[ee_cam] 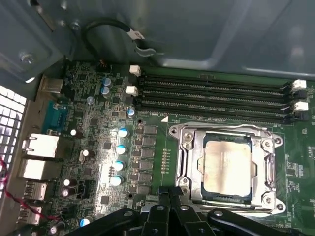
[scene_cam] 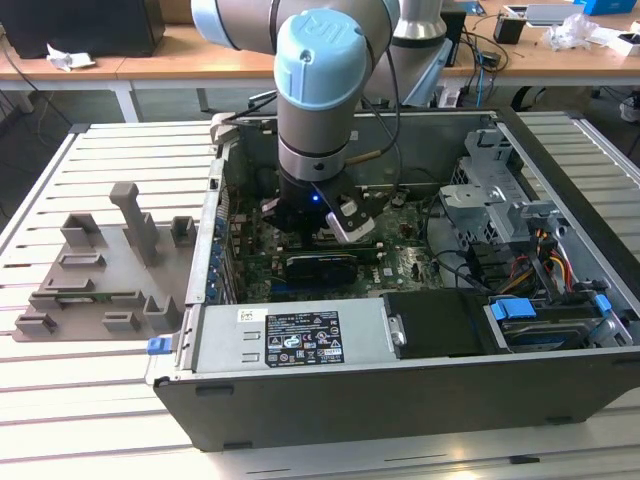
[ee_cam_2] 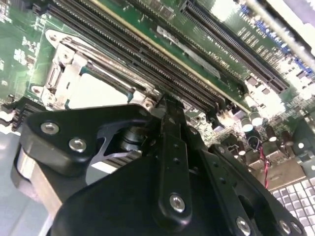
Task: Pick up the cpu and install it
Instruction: 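Install the second cpu locking lever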
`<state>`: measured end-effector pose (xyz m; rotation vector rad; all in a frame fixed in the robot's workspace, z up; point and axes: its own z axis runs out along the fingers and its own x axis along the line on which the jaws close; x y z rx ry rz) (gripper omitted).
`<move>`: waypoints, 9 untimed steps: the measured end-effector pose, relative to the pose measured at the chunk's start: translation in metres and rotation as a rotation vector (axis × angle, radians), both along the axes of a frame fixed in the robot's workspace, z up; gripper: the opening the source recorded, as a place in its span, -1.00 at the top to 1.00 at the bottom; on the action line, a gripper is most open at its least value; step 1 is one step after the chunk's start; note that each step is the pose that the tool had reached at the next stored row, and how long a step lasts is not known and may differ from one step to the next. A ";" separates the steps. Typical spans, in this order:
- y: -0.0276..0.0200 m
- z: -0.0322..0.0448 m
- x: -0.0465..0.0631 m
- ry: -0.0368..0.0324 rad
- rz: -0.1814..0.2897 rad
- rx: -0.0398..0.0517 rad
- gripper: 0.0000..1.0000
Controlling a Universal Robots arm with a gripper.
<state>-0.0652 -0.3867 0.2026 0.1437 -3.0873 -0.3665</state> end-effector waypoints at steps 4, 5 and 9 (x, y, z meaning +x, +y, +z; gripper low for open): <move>0.0038 0.0027 0.009 0.0007 0.000 -0.0005 0.79; 0.0077 0.0028 0.017 0.0022 0.000 -0.0006 0.79; 0.0288 0.0085 0.038 0.0039 0.000 -0.0372 0.79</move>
